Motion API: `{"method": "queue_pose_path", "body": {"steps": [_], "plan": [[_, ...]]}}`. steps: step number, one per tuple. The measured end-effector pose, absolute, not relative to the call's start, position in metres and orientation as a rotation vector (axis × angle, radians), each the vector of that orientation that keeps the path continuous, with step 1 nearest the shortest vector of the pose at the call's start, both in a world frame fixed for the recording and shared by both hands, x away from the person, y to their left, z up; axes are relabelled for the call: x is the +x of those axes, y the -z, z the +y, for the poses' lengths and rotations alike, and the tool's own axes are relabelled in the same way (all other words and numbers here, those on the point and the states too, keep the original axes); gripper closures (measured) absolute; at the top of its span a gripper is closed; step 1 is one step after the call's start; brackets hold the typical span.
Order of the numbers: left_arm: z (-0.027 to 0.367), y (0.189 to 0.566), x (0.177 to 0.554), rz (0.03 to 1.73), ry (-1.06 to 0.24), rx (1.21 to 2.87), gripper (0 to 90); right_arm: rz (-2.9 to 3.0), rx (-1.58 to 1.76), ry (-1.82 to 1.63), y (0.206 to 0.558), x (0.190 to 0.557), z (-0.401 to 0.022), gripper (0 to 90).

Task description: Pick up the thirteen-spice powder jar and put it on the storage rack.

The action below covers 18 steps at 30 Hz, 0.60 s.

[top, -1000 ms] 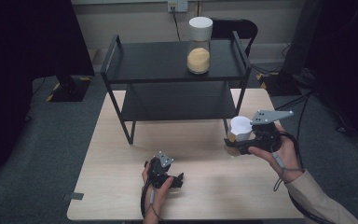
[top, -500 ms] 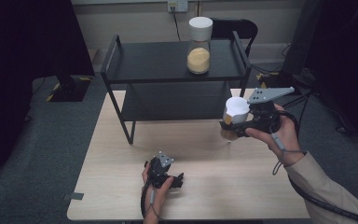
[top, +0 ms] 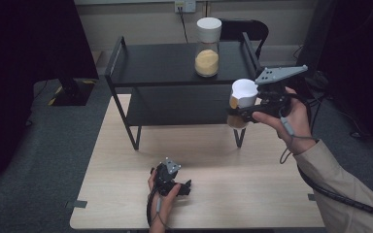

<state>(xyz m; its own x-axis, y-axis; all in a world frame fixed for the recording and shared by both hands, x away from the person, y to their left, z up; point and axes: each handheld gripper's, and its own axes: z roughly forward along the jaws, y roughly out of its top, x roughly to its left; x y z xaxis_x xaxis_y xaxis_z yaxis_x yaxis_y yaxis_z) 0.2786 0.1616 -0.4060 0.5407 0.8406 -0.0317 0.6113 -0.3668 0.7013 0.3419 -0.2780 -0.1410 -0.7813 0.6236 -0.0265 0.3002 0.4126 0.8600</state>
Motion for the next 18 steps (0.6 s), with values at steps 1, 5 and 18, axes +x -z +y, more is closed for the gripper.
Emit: {"method": "queue_pose_path", "body": {"steps": [1,5,18], "plan": [[0.162,0.406,0.279,1.168,-0.439,2.107,0.0,2.330,0.796,-1.309,0.138,0.343,-0.277,30.3],[0.162,0.406,0.279,1.168,-0.439,2.107,0.0,2.316,0.803,-1.286,0.128,0.345,-0.274,30.3],[0.162,0.406,0.279,1.168,-0.439,2.107,0.0,2.269,0.827,-1.300,0.104,0.354,-0.265,30.3]]}}
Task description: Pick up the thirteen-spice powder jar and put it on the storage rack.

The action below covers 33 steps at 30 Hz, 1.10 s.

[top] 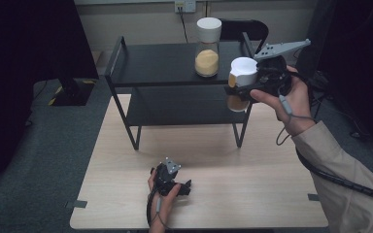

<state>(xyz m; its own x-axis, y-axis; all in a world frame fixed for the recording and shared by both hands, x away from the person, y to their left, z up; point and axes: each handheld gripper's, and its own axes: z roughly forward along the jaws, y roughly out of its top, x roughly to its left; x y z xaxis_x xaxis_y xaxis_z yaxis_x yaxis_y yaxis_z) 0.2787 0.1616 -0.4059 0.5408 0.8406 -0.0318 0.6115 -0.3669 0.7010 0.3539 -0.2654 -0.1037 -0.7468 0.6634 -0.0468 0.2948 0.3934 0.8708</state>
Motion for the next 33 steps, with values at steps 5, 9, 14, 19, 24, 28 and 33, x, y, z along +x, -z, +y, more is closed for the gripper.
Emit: {"method": "queue_pose_path", "body": {"steps": [5,9,14,19,24,28,33], "plan": [[0.162,0.406,0.279,1.168,-0.439,2.107,0.0,2.249,0.831,-1.296,0.095,0.356,-0.262,30.3],[0.162,0.406,0.279,1.168,-0.439,2.107,0.0,2.238,0.845,-1.296,0.089,0.359,-0.260,30.3],[0.162,0.406,0.279,1.168,-0.439,2.107,0.0,2.209,0.870,-1.306,0.081,0.364,-0.260,30.3],[0.162,0.406,0.279,1.168,-0.439,2.107,0.0,2.191,0.881,-1.293,0.072,0.367,-0.256,30.3],[0.162,0.406,0.279,1.169,-0.438,2.106,0.0,2.174,0.896,-1.299,0.065,0.371,-0.255,30.3],[0.162,0.406,0.279,1.169,-0.437,2.106,0.0,2.161,0.908,-1.285,0.061,0.375,-0.253,30.3],[0.162,0.406,0.279,1.169,-0.438,2.105,0.0,2.149,0.912,-1.280,0.057,0.381,-0.251,30.3]]}}
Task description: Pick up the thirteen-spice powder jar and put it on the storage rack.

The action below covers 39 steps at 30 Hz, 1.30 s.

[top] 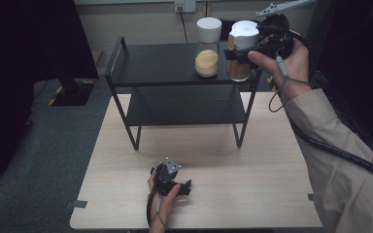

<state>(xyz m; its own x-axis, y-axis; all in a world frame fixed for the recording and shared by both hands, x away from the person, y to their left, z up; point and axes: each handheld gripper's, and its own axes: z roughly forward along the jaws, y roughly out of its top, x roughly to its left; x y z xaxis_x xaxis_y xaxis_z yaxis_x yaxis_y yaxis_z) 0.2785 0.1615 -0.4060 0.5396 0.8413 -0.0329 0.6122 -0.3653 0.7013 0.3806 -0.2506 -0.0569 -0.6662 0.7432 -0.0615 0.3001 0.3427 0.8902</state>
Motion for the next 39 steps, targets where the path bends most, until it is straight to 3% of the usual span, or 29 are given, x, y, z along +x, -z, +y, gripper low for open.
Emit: {"method": "queue_pose_path", "body": {"steps": [19,39], "plan": [[0.162,0.406,0.279,1.169,-0.438,2.106,0.0,2.134,0.969,-1.273,0.074,0.412,-0.239,30.3],[0.162,0.406,0.279,1.169,-0.438,2.106,0.0,2.116,0.992,-1.285,0.080,0.419,-0.243,30.2]]}}
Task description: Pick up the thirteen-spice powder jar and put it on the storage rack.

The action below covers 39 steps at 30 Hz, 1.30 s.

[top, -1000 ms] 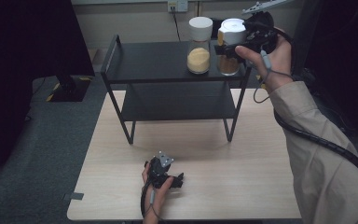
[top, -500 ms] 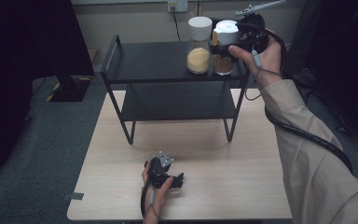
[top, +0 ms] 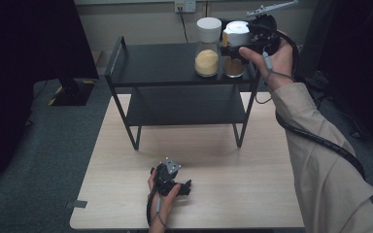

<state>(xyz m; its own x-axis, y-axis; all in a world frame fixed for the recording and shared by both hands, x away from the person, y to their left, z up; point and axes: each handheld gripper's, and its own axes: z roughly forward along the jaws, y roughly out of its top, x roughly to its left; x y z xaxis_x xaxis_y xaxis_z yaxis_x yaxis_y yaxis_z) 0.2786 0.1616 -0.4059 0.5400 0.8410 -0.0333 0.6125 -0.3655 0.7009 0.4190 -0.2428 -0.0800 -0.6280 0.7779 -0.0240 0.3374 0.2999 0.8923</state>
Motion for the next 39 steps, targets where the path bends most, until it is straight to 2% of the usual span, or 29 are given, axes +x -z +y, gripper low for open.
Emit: {"method": "queue_pose_path", "body": {"steps": [15,19,27,31,39], "plan": [[0.162,0.406,0.279,1.169,-0.438,2.106,0.0,2.111,1.008,-1.305,0.083,0.421,-0.246,28.7],[0.162,0.406,0.279,1.169,-0.438,2.106,0.0,2.116,1.015,-1.279,0.084,0.422,-0.243,24.9],[0.162,0.406,0.279,1.169,-0.437,2.106,0.0,2.114,1.043,-1.275,0.088,0.421,-0.242,8.3],[0.162,0.406,0.279,1.168,-0.439,2.108,0.0,2.118,1.028,-1.241,0.087,0.418,-0.238,3.6],[0.162,0.406,0.279,1.169,-0.437,2.106,0.0,2.115,1.036,-1.238,0.085,0.411,-0.237,0.0]]}}
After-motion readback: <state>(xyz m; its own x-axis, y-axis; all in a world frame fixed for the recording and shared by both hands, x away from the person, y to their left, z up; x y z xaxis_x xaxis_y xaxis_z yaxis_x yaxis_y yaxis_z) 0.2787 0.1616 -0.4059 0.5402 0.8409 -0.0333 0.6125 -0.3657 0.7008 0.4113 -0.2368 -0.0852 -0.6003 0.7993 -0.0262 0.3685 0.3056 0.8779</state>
